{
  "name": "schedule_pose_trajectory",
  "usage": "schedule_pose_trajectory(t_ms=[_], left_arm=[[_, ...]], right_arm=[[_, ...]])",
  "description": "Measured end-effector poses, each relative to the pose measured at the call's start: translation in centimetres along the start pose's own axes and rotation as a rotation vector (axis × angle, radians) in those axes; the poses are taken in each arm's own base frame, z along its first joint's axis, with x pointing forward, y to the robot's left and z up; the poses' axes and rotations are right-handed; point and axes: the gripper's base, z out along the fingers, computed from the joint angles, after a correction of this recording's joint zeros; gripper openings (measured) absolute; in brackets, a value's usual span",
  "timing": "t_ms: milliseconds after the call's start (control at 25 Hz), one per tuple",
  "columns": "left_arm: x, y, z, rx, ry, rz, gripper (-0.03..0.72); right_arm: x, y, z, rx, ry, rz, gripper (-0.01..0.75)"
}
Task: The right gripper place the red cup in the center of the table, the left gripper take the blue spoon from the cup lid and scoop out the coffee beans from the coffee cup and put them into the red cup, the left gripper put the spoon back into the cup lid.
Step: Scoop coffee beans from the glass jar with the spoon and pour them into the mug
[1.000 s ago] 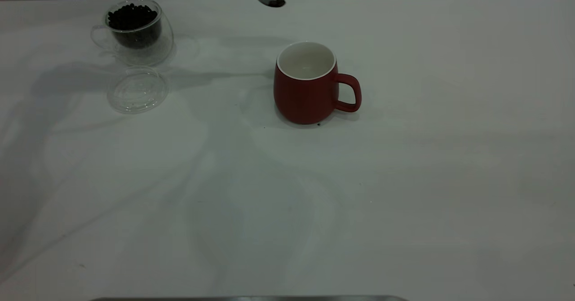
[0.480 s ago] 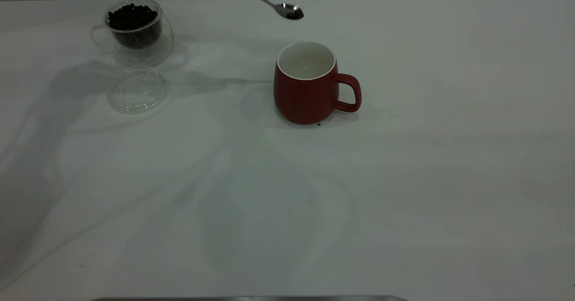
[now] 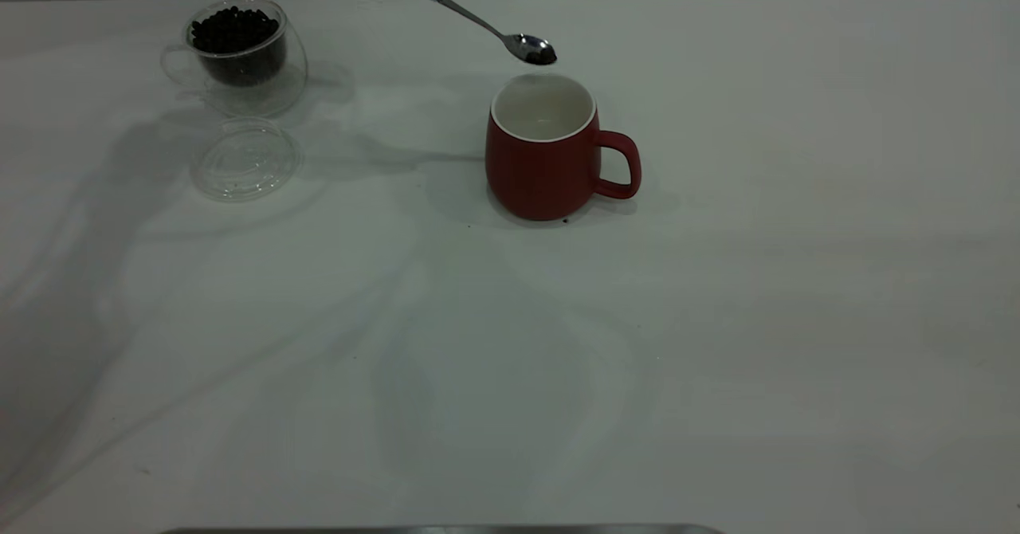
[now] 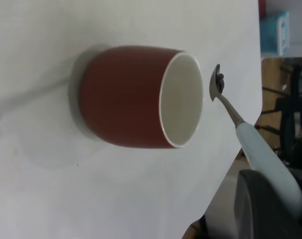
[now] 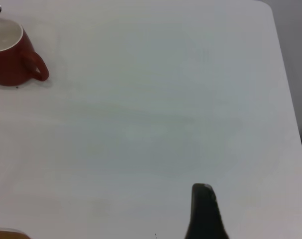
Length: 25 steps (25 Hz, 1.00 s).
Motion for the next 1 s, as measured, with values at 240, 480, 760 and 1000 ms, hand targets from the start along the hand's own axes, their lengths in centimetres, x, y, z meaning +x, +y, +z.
schedule_pose_trajectory(t_ms=[240,480,760,1000], left_arm=[[0.17,-0.24,0.62,-0.018,0.030,0.048,0.126],[0.25,-0.40,0.97,-0.025,0.045,0.120,0.126],[0.30,-0.40,1.05,-0.027,0.054,0.265,0.126],[0.31,-0.42,1.08,-0.022,0.057,0.423,0.126]], right_arm=[[0.00,0.00,0.00,0.000,0.000,0.000,0.546],[0.00,0.00,0.00,0.000,0.000,0.000,0.546],[0.00,0.00,0.00,0.000,0.000,0.000,0.546],[0.00,0.00,0.00,0.000,0.000,0.000,0.546]])
